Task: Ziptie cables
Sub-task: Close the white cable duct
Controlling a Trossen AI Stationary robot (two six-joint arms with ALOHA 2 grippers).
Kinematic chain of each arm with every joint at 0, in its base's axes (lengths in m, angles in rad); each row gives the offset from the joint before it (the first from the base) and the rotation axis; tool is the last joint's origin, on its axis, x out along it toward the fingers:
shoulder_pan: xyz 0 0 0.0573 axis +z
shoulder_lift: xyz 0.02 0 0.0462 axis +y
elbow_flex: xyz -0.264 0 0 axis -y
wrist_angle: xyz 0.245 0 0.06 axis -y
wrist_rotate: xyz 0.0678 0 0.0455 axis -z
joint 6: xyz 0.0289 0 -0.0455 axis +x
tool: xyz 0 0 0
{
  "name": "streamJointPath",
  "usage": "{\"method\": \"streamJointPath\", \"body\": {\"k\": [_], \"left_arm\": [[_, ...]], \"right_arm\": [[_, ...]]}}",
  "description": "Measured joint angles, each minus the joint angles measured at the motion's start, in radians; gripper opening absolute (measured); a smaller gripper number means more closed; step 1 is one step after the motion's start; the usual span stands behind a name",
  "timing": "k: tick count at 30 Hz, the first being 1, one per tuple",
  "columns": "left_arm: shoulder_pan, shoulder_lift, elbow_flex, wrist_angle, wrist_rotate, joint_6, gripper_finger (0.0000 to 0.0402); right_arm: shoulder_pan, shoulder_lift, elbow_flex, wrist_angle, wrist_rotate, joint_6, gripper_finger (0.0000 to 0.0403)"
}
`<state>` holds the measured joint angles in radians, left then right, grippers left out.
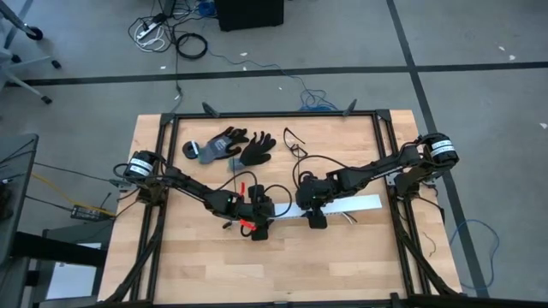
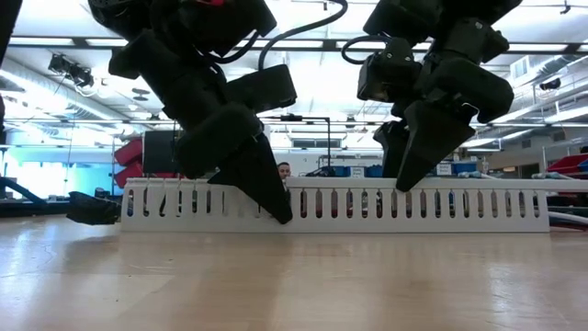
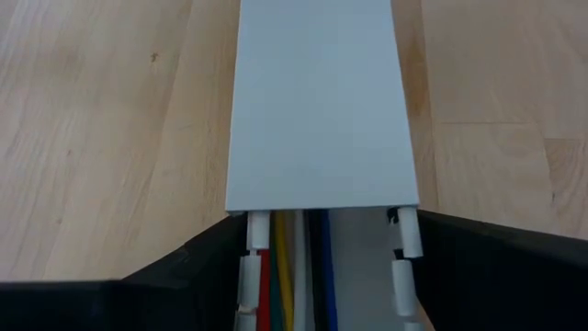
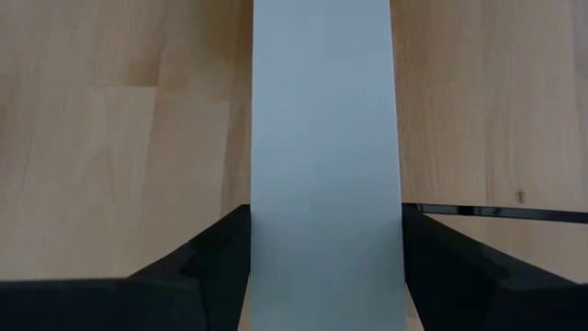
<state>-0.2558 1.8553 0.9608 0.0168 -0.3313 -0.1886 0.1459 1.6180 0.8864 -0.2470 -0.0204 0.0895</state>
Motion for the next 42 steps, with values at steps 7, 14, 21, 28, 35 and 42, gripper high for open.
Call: {"method": "streamJointPath", "body": {"k": [7,14,21,28,35,42], "left_arm": [[0.0,0.0,0.002,-0.021,-0.005,0.0,0.0243],[-0.013,0.0,0.001,-0.011,-0.013,0.0,0.0243],[-0.014,0.0,0.0,-0.005,0.004,-0.002,0.0244],[-0.018,0.0,0.0,-0.007,-0.034,0.0,0.0244],[-0.02,-0.004,0.038,-0.109,-0.034,-0.004,0.0244],[-0.018,-0.007,0.037,-0.094,-0.029,0.003,0.0243]], "right_arm": [[0.0,0.0,0.001,-0.009,-0.001,-0.004,0.0234],[0.0,0.0,0.001,-0.02,-0.009,-0.004,0.0235],[0.0,0.0,0.001,-0.035,-0.022,0.008,0.0235],[0.0,0.0,0.001,-0.057,-0.027,0.03,0.0235],[0.002,0.001,0.0,-0.049,-0.025,0.041,0.0234],[0.002,0.001,0.0,-0.053,-0.025,0.042,0.0236]]}}
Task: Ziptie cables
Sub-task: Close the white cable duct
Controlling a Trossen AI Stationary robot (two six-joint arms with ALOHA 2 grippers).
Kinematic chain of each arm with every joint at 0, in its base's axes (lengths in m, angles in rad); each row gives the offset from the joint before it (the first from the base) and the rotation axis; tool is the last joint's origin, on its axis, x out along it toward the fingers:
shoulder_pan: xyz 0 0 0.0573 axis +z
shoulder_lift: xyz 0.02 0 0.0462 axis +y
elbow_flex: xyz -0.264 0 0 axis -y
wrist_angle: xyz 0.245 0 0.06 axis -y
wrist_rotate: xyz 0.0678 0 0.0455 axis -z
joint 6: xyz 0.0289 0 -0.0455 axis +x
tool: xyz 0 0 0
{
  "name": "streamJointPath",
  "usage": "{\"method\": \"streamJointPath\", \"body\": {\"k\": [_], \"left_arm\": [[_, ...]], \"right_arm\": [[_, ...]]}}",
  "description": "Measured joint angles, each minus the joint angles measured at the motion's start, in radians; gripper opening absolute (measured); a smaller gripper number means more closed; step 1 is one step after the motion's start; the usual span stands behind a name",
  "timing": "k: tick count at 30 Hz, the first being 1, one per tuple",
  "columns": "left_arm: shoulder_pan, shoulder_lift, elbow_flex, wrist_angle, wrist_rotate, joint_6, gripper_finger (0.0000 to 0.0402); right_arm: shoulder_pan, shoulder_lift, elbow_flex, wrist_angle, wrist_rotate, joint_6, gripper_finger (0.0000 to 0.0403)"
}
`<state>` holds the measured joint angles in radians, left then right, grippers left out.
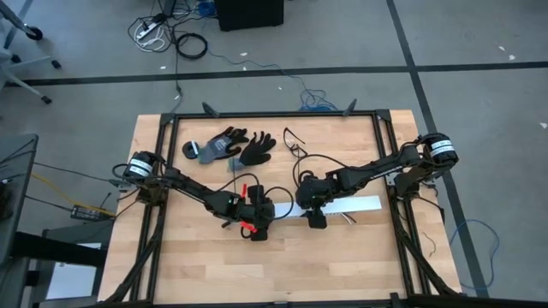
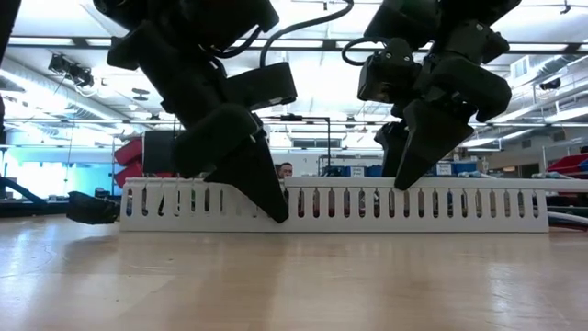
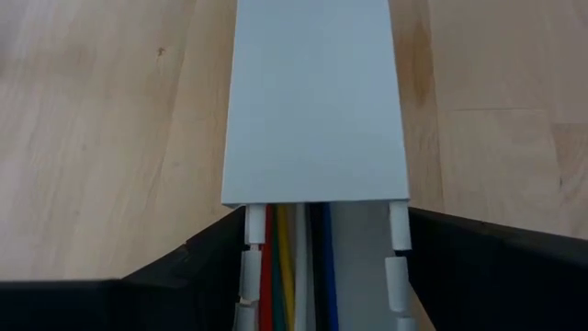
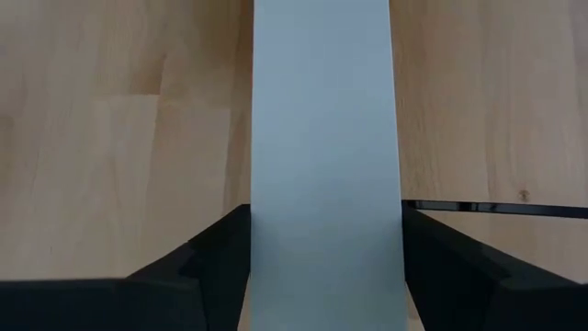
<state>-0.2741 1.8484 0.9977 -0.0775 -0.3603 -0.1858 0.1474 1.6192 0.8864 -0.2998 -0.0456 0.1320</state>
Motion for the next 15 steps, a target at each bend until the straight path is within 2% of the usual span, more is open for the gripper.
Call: {"method": "streamJointPath", "body": {"k": [5,15], "left_arm": [[0.004,-0.01,-0.001,-0.005,0.002,-0.001,0.0249],[0.021,-0.024,0.0,0.0,0.065,-0.006,0.0305]], "right_arm": [[-0.001,-0.001,0.0,0.0,0.006,0.0,0.0236],[-0.008,-0.002,-0.002,-0.009,0.003,-0.01,0.0236]]}}
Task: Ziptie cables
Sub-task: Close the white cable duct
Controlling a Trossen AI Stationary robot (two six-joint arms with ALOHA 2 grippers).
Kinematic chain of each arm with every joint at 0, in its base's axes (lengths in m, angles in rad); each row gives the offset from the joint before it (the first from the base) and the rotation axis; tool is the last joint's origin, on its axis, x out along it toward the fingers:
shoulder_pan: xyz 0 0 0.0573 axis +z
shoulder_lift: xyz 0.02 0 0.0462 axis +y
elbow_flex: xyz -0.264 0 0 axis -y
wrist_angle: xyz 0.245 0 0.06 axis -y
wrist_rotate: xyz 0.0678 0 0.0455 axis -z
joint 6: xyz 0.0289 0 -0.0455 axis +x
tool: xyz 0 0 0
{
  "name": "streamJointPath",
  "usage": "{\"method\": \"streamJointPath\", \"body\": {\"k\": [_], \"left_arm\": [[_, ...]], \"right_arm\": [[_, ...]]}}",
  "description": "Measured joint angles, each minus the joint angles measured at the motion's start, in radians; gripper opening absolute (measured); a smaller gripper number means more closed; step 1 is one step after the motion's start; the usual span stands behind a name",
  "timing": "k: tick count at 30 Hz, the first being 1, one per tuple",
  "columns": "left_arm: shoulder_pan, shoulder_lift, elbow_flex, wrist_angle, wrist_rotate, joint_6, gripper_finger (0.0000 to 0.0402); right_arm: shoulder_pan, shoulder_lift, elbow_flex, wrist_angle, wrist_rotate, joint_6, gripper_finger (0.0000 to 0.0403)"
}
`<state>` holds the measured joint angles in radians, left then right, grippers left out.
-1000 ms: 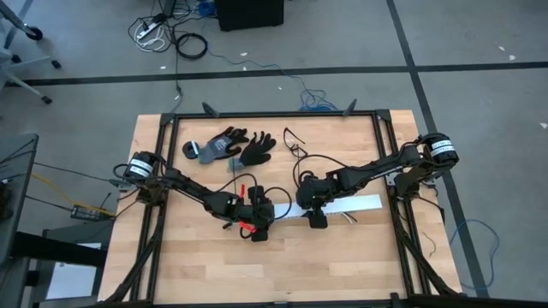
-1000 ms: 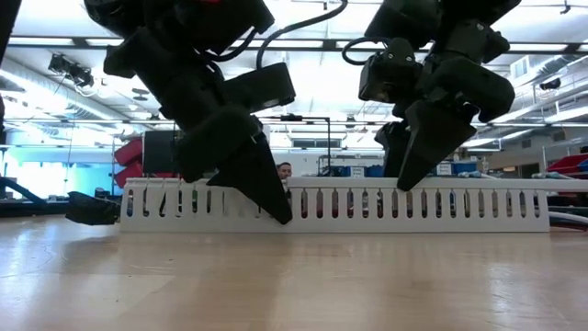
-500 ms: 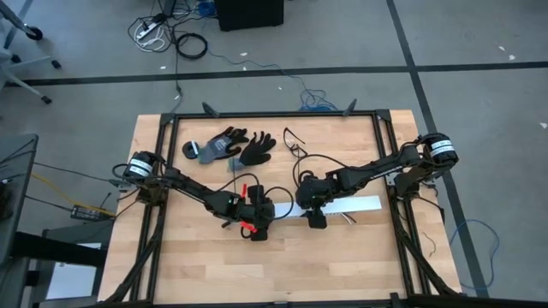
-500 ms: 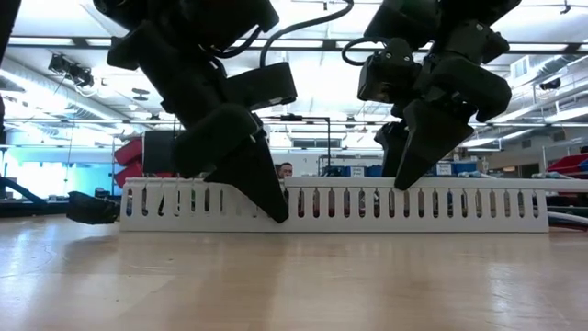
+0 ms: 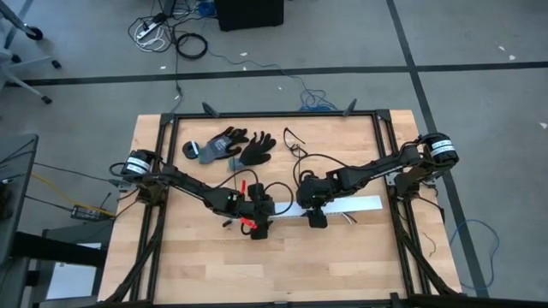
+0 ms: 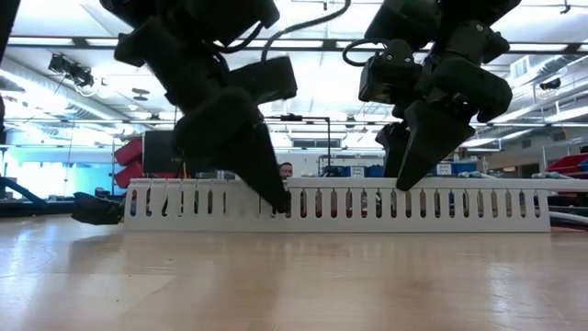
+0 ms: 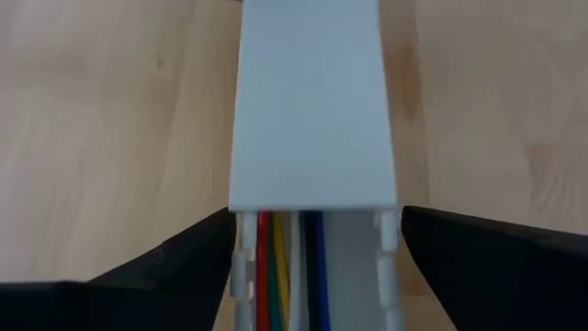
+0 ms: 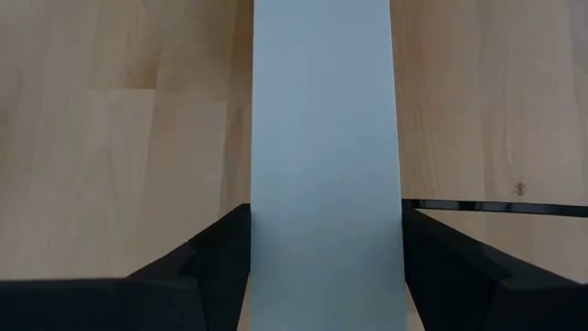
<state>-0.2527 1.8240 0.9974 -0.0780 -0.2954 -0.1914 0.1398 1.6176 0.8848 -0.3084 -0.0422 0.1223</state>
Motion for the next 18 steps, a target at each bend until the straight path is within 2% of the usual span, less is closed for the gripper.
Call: {"method": "streamJointPath", "body": {"k": [5,18], "left_arm": [[0.0,0.0,-0.008,-0.029,0.006,-0.046,0.0303],[0.013,-0.006,-0.021,-0.017,0.043,-0.03,0.0284]], "right_arm": [[0.0,0.0,0.0,0.0,0.0,0.0,0.0236],[-0.005,0.0,0.0,0.0,0.0,0.006,0.0237]]}}
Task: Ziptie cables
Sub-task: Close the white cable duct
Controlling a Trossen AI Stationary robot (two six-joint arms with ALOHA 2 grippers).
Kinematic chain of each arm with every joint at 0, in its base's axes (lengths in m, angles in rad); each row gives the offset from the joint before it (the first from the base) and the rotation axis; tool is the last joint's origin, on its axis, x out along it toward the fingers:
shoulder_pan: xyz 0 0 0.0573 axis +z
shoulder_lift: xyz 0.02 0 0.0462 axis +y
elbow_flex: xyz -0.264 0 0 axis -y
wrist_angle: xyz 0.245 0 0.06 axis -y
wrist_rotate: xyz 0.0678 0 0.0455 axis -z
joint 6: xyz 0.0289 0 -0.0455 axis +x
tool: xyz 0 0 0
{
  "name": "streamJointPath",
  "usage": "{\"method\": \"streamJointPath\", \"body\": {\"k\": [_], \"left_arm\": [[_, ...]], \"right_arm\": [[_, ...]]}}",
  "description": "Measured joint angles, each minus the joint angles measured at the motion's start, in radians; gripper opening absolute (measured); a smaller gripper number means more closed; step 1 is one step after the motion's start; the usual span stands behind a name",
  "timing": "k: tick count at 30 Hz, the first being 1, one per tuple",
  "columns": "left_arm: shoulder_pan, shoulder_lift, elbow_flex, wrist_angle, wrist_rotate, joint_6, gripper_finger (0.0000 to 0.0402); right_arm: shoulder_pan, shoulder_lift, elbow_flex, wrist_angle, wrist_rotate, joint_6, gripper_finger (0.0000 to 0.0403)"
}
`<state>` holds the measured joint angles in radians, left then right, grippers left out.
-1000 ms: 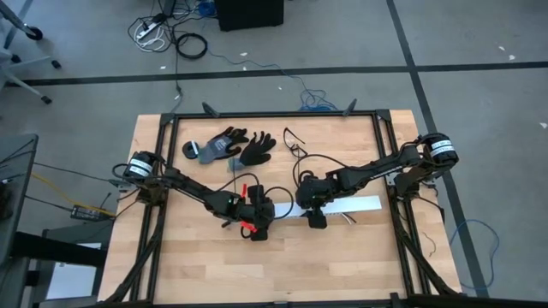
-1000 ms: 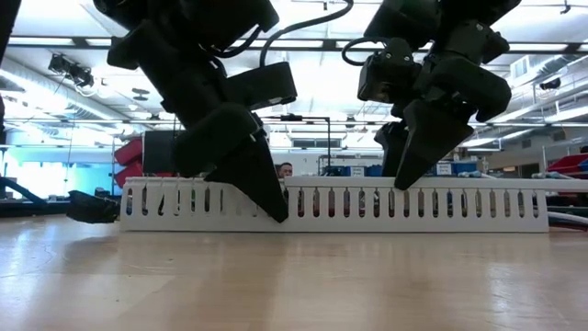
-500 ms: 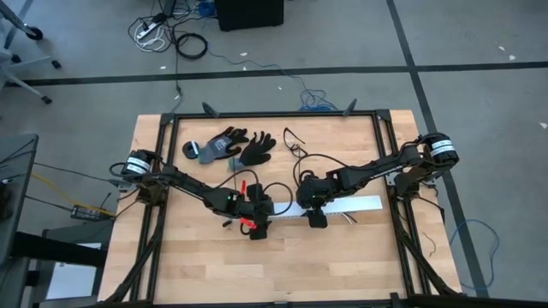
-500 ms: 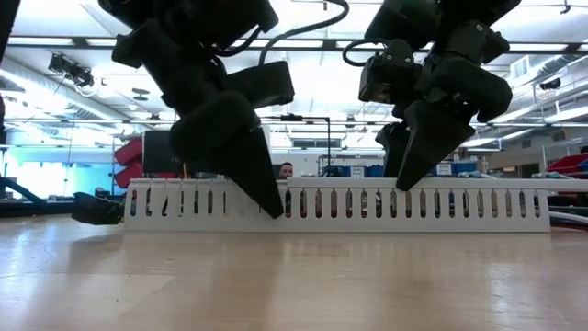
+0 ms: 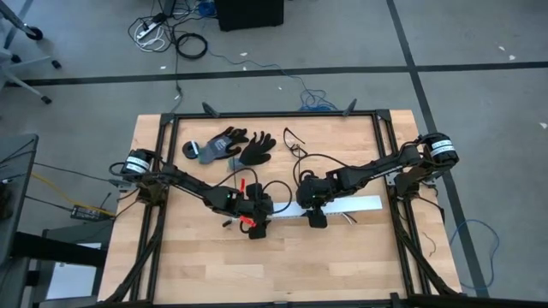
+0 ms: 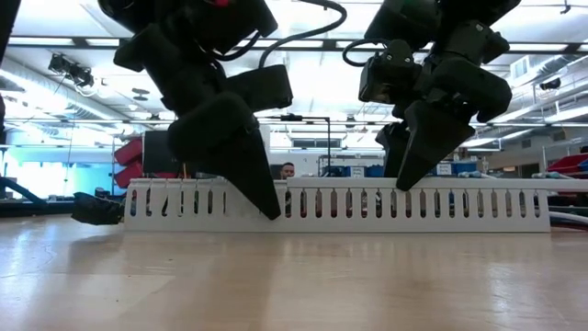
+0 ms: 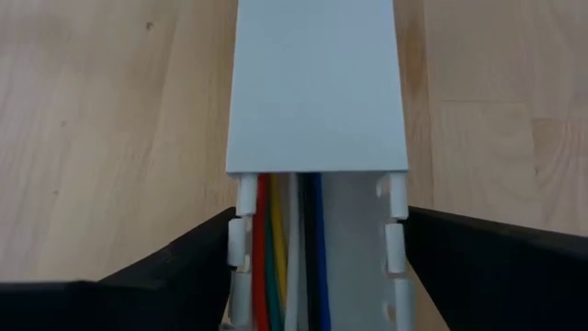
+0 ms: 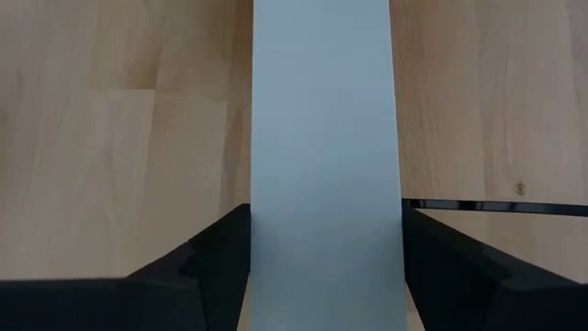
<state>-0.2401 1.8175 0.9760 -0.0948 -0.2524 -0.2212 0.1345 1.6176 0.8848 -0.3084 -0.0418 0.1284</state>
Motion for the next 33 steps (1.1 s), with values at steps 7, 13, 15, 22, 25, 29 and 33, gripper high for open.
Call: {"method": "streamJointPath", "body": {"k": [7,13,15,22,25,29,33], "left_arm": [[0.001,0.0,0.0,0.005,0.003,0.0,0.0264],[0.001,-0.001,0.0,0.006,0.002,0.007,0.0227],[0.001,-0.001,0.0,0.006,0.003,0.007,0.0223],[0.0,-0.001,0.0,0.01,0.002,0.01,0.022],[0.0,-0.001,0.0,0.01,0.003,0.01,0.022],[-0.001,-0.001,0.0,0.011,0.003,0.01,0.0219],[-0.001,-0.001,0.0,0.012,0.003,0.01,0.0219]], "right_arm": [[0.0,0.0,0.0,0.0,-0.001,0.001,0.0237],[-0.001,0.0,0.0,0.001,-0.005,0.001,0.0237],[-0.001,0.0,0.0,0.001,-0.006,0.001,0.0237],[-0.001,0.0,0.0,0.034,-0.012,0.0,0.0237],[-0.002,0.0,0.0,0.052,-0.027,0.0,0.0237],[-0.012,0.001,-0.002,0.071,-0.046,0.001,0.0237],[-0.034,0.002,-0.002,0.086,-0.091,0.0,0.0237]]}}
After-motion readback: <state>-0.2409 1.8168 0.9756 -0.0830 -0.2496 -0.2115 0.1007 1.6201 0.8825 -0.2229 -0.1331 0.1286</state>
